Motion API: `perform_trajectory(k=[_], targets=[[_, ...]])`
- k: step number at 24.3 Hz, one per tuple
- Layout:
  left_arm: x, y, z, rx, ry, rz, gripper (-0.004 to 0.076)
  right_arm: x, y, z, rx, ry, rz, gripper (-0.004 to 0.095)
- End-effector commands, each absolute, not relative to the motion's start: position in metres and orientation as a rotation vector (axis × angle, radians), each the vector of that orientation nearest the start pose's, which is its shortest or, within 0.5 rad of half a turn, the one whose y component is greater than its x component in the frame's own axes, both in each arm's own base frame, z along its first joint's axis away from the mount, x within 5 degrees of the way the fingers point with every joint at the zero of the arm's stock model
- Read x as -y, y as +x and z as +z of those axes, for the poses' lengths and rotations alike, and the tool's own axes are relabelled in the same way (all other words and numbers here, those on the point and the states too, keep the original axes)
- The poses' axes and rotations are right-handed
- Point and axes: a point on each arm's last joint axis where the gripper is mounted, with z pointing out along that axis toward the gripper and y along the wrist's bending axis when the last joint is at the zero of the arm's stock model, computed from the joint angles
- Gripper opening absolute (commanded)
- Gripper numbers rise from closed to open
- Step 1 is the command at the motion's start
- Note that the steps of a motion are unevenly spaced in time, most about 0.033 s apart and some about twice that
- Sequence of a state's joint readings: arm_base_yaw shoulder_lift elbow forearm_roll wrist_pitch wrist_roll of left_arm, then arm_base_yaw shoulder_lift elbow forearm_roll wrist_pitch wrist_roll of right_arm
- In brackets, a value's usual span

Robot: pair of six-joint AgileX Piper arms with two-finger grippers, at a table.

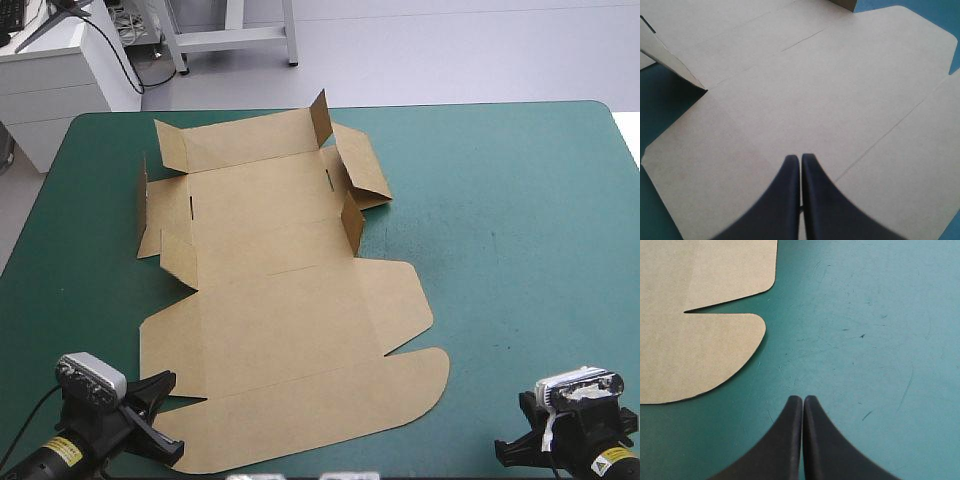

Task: Fold the box

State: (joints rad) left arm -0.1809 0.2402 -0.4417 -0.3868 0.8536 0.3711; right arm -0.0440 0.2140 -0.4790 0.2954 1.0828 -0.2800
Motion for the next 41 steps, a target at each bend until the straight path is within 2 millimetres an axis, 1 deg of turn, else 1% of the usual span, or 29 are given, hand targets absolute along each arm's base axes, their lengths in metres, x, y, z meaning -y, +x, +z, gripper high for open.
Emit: perform_trajectory(k=[1, 8, 10, 14, 15, 16, 17, 18, 19, 20, 21, 22, 23, 26, 27, 29, 32, 34, 36, 39, 41], targets=[[0.034, 0.043, 0.288, -1.97, 0.43, -0.363, -0.0008, -0.022, 0.032, 0.28, -2.195, -0.235, 0.2, -0.0013], [0.034, 0.043, 0.288, -1.969, 0.43, -0.363, -0.0008, -0.022, 0.032, 0.28, -2.188, -0.271, 0.181, -0.0013], [0.034, 0.043, 0.288, -1.969, 0.43, -0.363, -0.0008, -0.022, 0.032, 0.287, -2.17, -0.279, 0.173, -0.0013], [0.034, 0.043, 0.288, -1.969, 0.43, -0.363, -0.0008, -0.021, 0.04, 0.315, -2.16, -0.285, 0.146, -0.0013], [0.034, 0.043, 0.288, -1.969, 0.43, -0.363, -0.0008, -0.018, 0.05, 0.332, -2.166, -0.277, 0.118, -0.0013], [0.034, 0.043, 0.288, -1.969, 0.43, -0.363, -0.0008, -0.017, 0.056, 0.342, -2.167, -0.278, 0.112, -0.0013], [0.034, 0.043, 0.288, -1.969, 0.43, -0.363, -0.0008, -0.017, 0.068, 0.359, -2.169, -0.278, 0.113, -0.0013], [0.034, 0.043, 0.288, -1.969, 0.43, -0.363, -0.0008, -0.017, 0.076, 0.368, -2.171, -0.277, 0.116, -0.0013], [0.034, 0.043, 0.288, -1.969, 0.43, -0.363, -0.0008, -0.016, 0.092, 0.384, -2.175, -0.277, 0.119, -0.0013], [0.034, 0.043, 0.288, -1.969, 0.43, -0.363, -0.0008, -0.016, 0.101, 0.392, -2.178, -0.278, 0.123, -0.0013], [0.034, 0.043, 0.288, -1.969, 0.43, -0.363, -0.0008, -0.016, 0.12, 0.408, -2.188, -0.279, 0.132, -0.0013], [0.034, 0.043, 0.288, -1.969, 0.43, -0.363, -0.0008, -0.016, 0.131, 0.414, -2.199, -0.281, 0.136, -0.0012], [0.034, 0.043, 0.288, -1.969, 0.43, -0.363, -0.0008, -0.016, 0.148, 0.425, -2.213, -0.282, 0.154, -0.0011], [0.034, 0.043, 0.288, -1.969, 0.43, -0.363, -0.0008, -0.017, 0.176, 0.44, -2.236, -0.29, 0.195, -0.0011], [0.034, 0.043, 0.288, -1.969, 0.43, -0.363, -0.0008, -0.019, 0.192, 0.446, -2.248, -0.276, 0.237, 0.0006], [0.034, 0.043, 0.288, -1.969, 0.43, -0.363, -0.0008, -0.021, 0.205, 0.457, -2.23, -0.26, 0.282, 0.0005], [0.034, 0.043, 0.288, -1.969, 0.43, -0.363, -0.0008, -0.028, 0.225, 0.471, -2.202, -0.295, 0.322, 0.0005], [0.034, 0.043, 0.288, -1.969, 0.43, -0.363, -0.0008, -0.037, 0.239, 0.478, -2.202, -0.31, 0.342, 0.0005], [0.034, 0.043, 0.288, -1.969, 0.43, -0.363, -0.0008, -0.051, 0.254, 0.479, -2.217, -0.349, 0.346, 0.0005], [0.034, 0.043, 0.288, -1.969, 0.43, -0.363, -0.0008, -0.075, 0.279, 0.474, -2.25, -0.393, 0.348, 0.0005], [0.034, 0.043, 0.288, -1.969, 0.43, -0.363, -0.0008, -0.09, 0.291, 0.471, -2.261, -0.414, 0.365, 0.0005]])
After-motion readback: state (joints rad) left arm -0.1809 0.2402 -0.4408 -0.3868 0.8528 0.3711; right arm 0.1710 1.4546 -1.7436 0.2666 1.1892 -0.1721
